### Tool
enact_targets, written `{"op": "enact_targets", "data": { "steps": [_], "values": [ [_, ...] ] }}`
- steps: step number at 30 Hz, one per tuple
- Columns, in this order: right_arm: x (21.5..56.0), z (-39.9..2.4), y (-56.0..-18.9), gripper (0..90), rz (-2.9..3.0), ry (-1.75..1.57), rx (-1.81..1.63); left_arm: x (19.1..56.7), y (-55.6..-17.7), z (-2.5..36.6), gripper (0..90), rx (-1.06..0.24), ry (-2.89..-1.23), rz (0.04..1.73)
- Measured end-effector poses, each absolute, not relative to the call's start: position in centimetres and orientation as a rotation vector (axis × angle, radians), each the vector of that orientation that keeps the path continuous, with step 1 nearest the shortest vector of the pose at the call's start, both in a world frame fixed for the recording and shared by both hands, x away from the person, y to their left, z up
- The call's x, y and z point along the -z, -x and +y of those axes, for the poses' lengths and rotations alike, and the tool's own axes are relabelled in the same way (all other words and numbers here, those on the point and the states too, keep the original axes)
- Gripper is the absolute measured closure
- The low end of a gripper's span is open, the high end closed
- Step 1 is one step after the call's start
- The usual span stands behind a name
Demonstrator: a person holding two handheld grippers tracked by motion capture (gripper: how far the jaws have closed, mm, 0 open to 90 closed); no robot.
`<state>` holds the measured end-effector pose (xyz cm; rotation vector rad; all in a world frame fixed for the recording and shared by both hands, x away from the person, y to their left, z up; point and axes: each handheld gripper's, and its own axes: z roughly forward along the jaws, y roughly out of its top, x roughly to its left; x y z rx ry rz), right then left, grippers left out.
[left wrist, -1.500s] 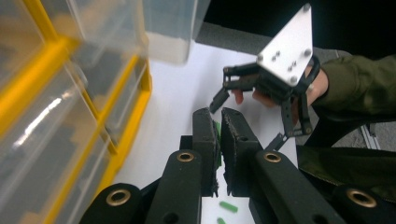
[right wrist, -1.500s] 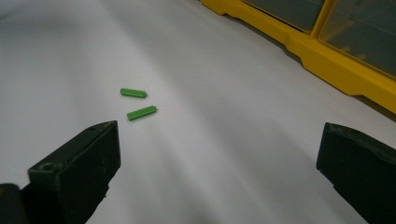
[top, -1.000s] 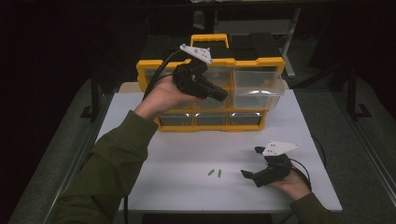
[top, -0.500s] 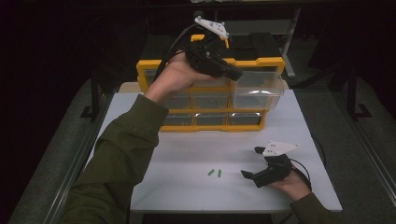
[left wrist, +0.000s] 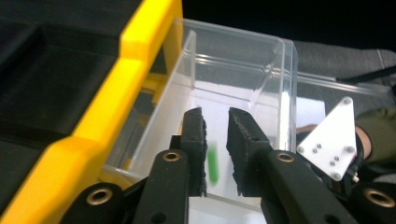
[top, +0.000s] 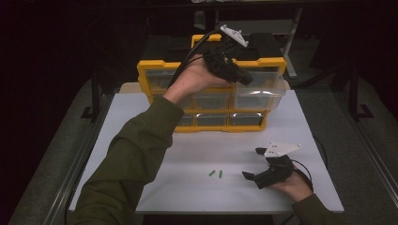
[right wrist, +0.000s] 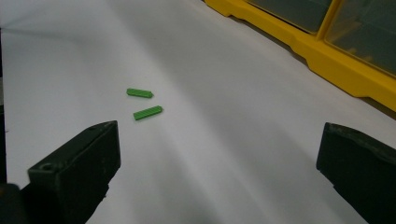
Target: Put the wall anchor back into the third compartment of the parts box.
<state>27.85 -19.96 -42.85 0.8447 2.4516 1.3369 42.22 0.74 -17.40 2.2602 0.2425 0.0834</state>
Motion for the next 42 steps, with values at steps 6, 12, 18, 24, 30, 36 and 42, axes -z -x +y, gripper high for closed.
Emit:
{"op": "enact_targets", "data": {
  "steps": [6, 12, 18, 24, 30, 36, 42],
  "values": [
    [42.8, -20.1, -27.9, 0.0, 2.448, -0.848, -1.345, 16.6, -42.0, 2.1, 70.1, -0.060, -2.236, 0.253],
    [42.8, -20.1, -27.9, 0.0, 2.447, -0.854, -1.344, 16.4, -41.7, 3.8, 57.5, -0.059, -2.219, 0.276],
    [42.8, -20.1, -27.9, 0.0, 2.445, -0.854, -1.343, 16.4, -41.4, 5.4, 53.5, -0.056, -2.213, 0.289],
    [42.9, -20.0, -27.9, 0.0, 2.452, -0.853, -1.335, 17.7, -40.5, 7.8, 45.9, -0.055, -2.205, 0.304],
    [42.9, -20.0, -27.9, 0.0, 2.451, -0.857, -1.335, 19.2, -39.8, 8.9, 38.3, -0.062, -2.206, 0.322],
    [42.9, -20.0, -27.9, 0.0, 2.449, -0.855, -1.335, 21.2, -39.0, 9.5, 33.2, -0.069, -2.214, 0.332],
    [42.8, -20.0, -27.9, 0.0, 2.445, -0.860, -1.339, 23.7, -38.1, 9.9, 28.4, -0.084, -2.227, 0.360]
  ]
}}
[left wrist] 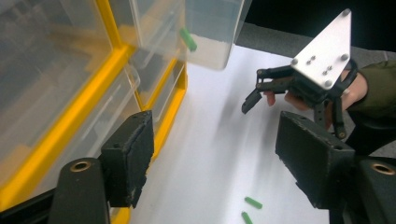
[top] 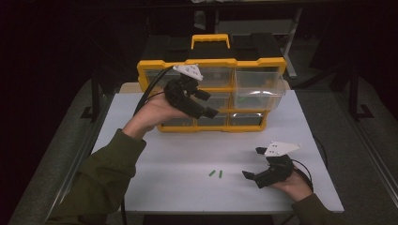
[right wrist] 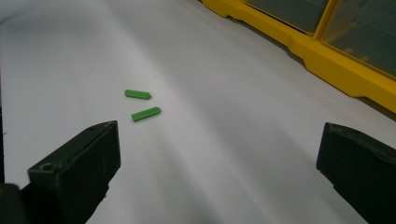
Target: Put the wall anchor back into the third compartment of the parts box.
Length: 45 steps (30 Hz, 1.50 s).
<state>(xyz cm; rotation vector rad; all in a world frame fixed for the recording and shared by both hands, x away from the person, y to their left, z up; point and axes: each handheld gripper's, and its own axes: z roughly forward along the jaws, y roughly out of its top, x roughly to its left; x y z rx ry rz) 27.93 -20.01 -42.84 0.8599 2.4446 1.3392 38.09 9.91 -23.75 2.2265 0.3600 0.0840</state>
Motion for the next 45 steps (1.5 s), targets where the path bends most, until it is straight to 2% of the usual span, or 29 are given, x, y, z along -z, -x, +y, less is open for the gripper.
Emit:
{"op": "enact_targets", "data": {
  "steps": [10, 11, 13, 32, 39, 45],
  "values": [
    [42.9, -19.8, -27.9, 0.0, 2.448, -0.864, -1.334, 26.9, -37.2, 10.1, 22.2, -0.073, -2.226, 0.374],
    [43.0, -19.8, -28.0, 0.0, 2.448, -0.864, -1.328, 28.9, -36.5, 9.9, 20.9, -0.072, -2.243, 0.379],
    [42.9, -19.7, -27.8, 0.0, 2.442, -0.873, -1.334, 29.4, -36.4, 9.9, 19.8, -0.079, -2.250, 0.379],
    [43.3, -19.6, -27.5, 0.0, 2.435, -0.926, -1.341, 37.8, -33.9, 8.7, 18.9, -0.037, -2.287, 0.406],
    [43.3, -19.5, -27.5, 0.0, 2.441, -0.928, -1.322, 40.1, -33.3, 9.1, 23.6, 0.009, -2.316, 0.424],
    [43.4, -19.5, -27.5, 0.0, 2.442, -0.916, -1.318, 41.2, -32.7, 9.0, 34.3, 0.009, -2.334, 0.422]
  ]
}}
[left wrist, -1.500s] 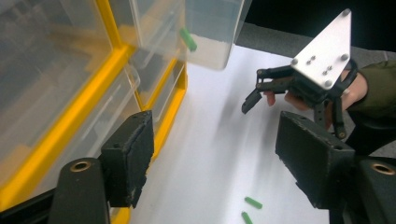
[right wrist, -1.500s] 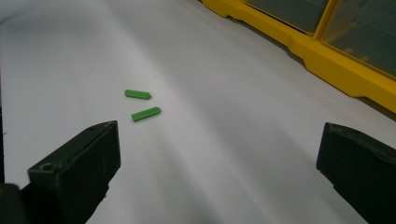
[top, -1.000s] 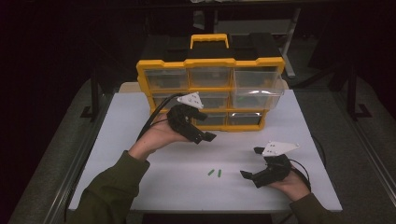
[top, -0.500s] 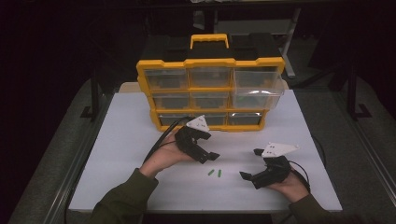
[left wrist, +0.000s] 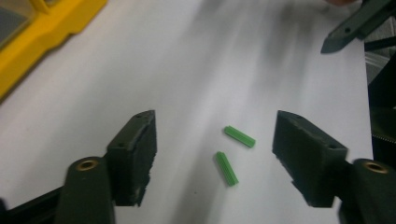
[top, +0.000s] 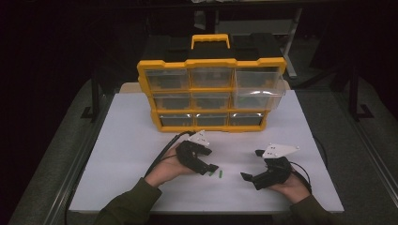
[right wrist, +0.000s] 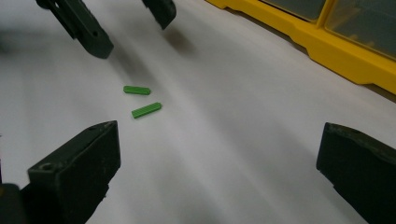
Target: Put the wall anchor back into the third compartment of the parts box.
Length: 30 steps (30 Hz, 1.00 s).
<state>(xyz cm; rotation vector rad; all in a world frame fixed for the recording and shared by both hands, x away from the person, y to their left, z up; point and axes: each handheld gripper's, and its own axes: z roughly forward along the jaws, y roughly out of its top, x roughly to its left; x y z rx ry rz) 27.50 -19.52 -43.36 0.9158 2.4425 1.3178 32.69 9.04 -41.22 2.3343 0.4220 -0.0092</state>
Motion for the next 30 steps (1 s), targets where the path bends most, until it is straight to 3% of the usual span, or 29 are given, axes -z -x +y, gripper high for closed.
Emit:
{"op": "enact_targets", "data": {
  "steps": [11, 19, 24, 30],
  "values": [
    [43.4, -19.5, -27.6, 0.0, 2.445, -0.917, -1.311, 43.4, -31.7, 8.4, 63.5, 0.043, -2.397, 0.421],
    [43.4, -19.5, -27.6, 0.0, 2.447, -0.912, -1.309, 44.1, -31.7, 8.1, 77.2, 0.040, -2.405, 0.421],
    [43.4, -19.5, -27.6, 0.0, 2.447, -0.912, -1.309, 44.2, -31.7, 8.1, 84.5, 0.022, -2.411, 0.405],
    [43.4, -19.4, -27.6, 0.0, 2.449, -0.908, -1.311, 44.2, -31.8, 8.1, 85.4, 0.028, -2.411, 0.392]
  ]
}}
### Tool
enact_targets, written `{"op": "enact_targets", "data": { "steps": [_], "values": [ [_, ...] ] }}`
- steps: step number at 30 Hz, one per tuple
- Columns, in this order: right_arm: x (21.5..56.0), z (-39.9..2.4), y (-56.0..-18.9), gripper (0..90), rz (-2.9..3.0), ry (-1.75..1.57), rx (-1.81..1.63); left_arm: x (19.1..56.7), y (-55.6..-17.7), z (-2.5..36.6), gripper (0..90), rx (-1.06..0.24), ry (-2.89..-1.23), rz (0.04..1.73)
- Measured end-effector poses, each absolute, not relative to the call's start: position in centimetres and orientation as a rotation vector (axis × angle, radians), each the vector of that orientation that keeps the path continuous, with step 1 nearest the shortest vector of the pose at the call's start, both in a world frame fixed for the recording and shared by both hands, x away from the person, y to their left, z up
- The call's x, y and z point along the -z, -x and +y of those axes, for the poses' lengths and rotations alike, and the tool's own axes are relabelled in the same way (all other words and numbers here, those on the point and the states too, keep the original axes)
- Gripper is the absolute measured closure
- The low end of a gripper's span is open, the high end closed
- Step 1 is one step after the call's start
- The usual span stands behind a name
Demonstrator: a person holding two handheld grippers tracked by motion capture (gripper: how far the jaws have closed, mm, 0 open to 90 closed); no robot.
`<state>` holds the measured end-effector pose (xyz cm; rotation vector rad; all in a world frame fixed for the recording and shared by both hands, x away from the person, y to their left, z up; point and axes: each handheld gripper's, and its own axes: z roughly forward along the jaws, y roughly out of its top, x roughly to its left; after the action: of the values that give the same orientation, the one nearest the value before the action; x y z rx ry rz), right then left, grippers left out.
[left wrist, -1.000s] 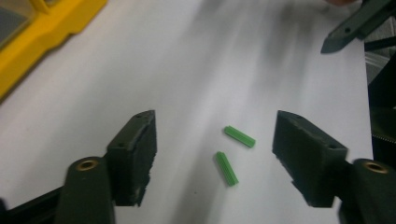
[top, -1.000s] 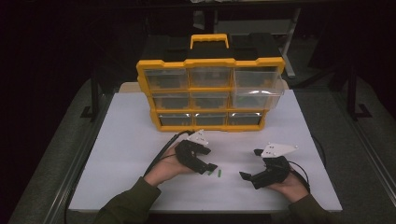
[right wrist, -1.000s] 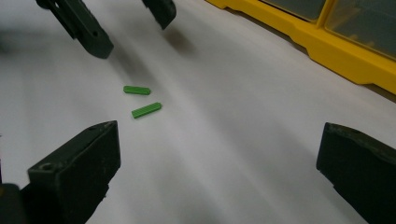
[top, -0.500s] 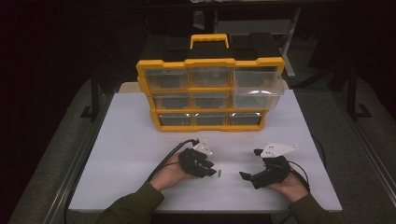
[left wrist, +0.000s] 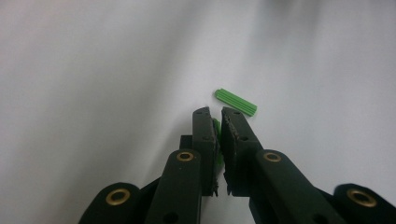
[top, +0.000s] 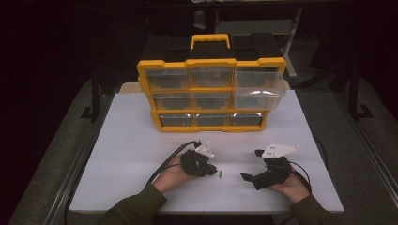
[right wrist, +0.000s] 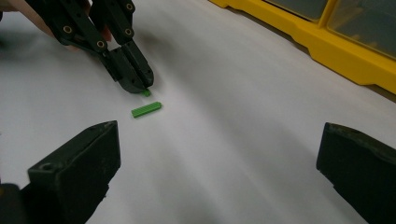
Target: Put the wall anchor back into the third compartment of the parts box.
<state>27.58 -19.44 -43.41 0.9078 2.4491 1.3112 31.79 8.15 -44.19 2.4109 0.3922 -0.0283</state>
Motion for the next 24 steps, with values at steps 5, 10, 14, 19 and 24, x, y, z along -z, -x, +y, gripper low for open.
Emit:
{"op": "enact_targets", "data": {
  "steps": [5, 10, 14, 19, 24],
  "values": [
    [43.4, -19.4, -27.6, 0.0, 2.454, -0.904, -1.309, 44.1, -32.1, 8.3, 85.7, 0.067, -2.399, 0.407],
    [43.4, -19.4, -27.6, 0.0, 2.448, -0.905, -1.314, 43.3, -32.5, 8.8, 85.7, 0.090, -2.384, 0.409],
    [43.4, -19.4, -27.5, 0.0, 2.447, -0.907, -1.313, 42.6, -32.8, 9.1, 85.6, 0.103, -2.375, 0.420],
    [43.4, -19.4, -27.5, 0.0, 2.447, -0.911, -1.314, 41.2, -33.2, 9.3, 85.6, 0.122, -2.352, 0.422],
    [43.4, -19.5, -27.6, 0.0, 2.444, -0.912, -1.320, 39.5, -33.7, 9.5, 85.6, 0.131, -2.318, 0.426]
  ]
}}
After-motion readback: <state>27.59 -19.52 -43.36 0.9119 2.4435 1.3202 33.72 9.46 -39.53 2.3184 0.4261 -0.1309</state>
